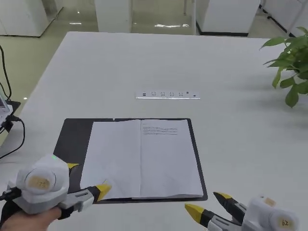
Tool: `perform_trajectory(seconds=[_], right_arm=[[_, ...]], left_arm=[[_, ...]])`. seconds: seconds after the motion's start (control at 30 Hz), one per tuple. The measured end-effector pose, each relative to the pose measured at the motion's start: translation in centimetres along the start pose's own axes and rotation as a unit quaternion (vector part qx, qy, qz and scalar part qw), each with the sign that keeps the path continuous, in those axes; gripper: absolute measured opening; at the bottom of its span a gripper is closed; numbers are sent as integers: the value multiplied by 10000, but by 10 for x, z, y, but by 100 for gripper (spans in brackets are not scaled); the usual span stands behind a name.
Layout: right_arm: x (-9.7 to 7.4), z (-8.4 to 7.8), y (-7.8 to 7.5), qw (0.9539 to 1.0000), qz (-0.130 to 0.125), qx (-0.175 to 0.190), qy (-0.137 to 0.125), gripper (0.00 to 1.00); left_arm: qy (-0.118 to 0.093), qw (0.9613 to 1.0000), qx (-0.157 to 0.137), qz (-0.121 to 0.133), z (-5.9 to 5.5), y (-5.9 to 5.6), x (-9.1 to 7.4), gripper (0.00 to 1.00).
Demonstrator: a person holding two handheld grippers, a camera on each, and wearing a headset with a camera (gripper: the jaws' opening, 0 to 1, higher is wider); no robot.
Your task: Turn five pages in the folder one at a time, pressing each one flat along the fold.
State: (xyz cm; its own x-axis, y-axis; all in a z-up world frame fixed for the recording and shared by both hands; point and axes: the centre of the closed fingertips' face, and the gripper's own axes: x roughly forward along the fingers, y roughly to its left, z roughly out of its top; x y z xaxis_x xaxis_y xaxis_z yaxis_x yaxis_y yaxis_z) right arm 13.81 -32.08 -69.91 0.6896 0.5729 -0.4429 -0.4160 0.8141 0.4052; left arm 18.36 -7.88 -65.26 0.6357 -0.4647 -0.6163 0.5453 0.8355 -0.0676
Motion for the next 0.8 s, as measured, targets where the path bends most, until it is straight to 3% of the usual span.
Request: perform_trajectory(seconds=[0.23,0.63,0.8], right_arm=[[-1,-9,-2,9999,45,128,90,67],[-6,1,-7,9999,40,72,-74,67],[-6,-8,-9,10000,43,4,60,67]], left_arm=[[143,9983,366,-424,5,-21,24,60],[187,9953,554,-772,11,-47,50,59],[296,9928,639,-965,8,-67,69,58]])
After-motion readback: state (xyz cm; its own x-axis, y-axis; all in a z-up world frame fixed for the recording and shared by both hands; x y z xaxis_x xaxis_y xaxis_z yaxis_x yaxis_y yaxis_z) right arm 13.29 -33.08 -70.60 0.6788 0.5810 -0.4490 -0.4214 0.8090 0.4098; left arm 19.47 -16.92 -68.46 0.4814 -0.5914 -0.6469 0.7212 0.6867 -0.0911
